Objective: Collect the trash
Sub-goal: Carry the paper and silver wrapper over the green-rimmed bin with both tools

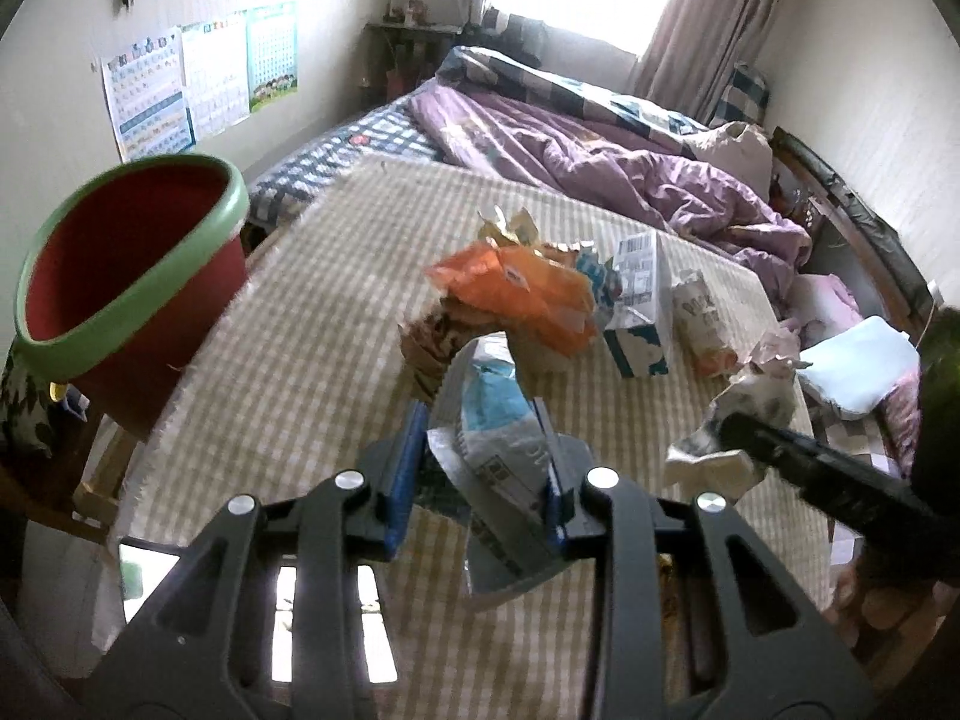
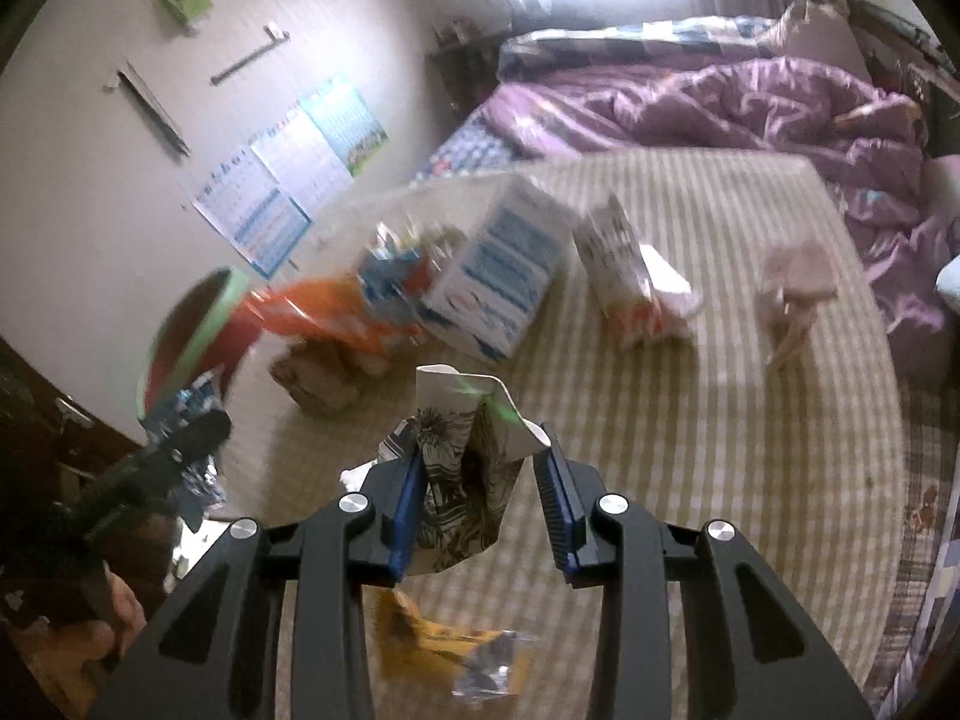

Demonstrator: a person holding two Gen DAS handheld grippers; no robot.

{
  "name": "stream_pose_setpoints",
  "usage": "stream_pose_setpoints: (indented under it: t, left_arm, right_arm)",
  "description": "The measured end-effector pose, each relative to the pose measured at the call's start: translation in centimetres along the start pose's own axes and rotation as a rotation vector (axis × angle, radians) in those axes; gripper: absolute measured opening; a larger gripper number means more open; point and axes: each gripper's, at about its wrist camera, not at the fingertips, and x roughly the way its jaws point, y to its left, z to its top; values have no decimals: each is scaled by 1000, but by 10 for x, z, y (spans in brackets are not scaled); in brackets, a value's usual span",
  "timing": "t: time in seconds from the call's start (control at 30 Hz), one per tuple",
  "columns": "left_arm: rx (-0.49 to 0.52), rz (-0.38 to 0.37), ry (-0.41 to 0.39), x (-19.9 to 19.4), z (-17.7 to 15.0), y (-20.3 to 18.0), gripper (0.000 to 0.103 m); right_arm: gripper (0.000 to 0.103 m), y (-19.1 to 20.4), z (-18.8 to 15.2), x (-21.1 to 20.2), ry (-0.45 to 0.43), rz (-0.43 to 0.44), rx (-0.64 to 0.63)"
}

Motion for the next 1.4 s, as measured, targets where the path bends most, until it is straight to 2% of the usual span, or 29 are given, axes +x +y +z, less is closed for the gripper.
stream_pose_setpoints:
  t: [0.17,0.4,0.63,1.07,1.4]
  left_arm:
    - [14,6,-39,-17,5,14,33]
    - [66,-7,-77,-36,13,46,33]
    - [63,-27,-104,-47,31,105,33]
    - [55,-80,-131,-49,56,182,33]
    - [0,-32,-159,-49,72,231,33]
  right_arm:
    - [35,21,5,-18,-68,15,-1]
    - [35,53,1,-24,-140,-15,48]
    - [35,97,1,-22,-196,-64,54]
    - [35,195,18,7,-285,-73,-22]
    - [35,241,43,34,-299,-34,-87]
